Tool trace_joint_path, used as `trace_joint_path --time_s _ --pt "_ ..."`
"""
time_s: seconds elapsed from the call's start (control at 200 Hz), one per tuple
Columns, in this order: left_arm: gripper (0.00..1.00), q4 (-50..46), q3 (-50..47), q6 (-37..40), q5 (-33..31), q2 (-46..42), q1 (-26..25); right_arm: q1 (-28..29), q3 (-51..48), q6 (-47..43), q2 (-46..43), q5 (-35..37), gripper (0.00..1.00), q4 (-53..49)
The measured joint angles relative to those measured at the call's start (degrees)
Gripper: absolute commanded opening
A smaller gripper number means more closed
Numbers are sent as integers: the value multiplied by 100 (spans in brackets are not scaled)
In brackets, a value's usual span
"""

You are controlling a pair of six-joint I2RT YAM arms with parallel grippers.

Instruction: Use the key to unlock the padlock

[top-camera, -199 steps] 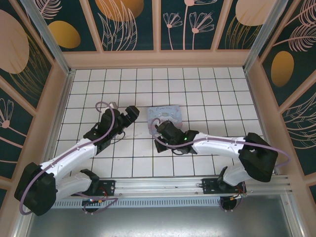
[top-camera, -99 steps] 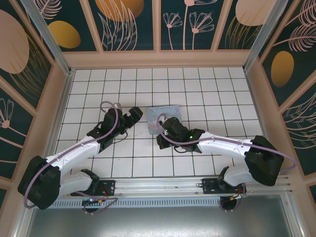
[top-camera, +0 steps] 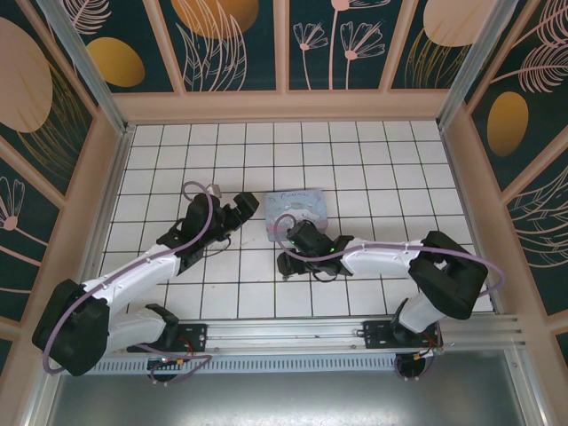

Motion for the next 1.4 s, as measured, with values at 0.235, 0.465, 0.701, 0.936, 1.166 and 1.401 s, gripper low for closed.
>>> trace_joint_path --time_s 0.235,0.465,0.701,0.936,1.166,1.401 --pt "99 2 0 66 -2 -2 0 310 13 142 -173 313 64 -203" --pt "99 -17 0 66 -7 -2 0 778 267 354 181 511 63 -426" --pt "99 -70 -37 63 -28 -81 0 894 411 669 437 678 60 -516" --pt "99 -87 -48 61 -33 -140 0 1056 621 859 638 1084 52 -802" --pt "99 -90 -48 61 -33 -140 0 1340 999 911 968 1709 40 -1349" --pt "99 -90 -48 59 -33 -140 0 1408 1036 1038 1012 1954 16 -1423"
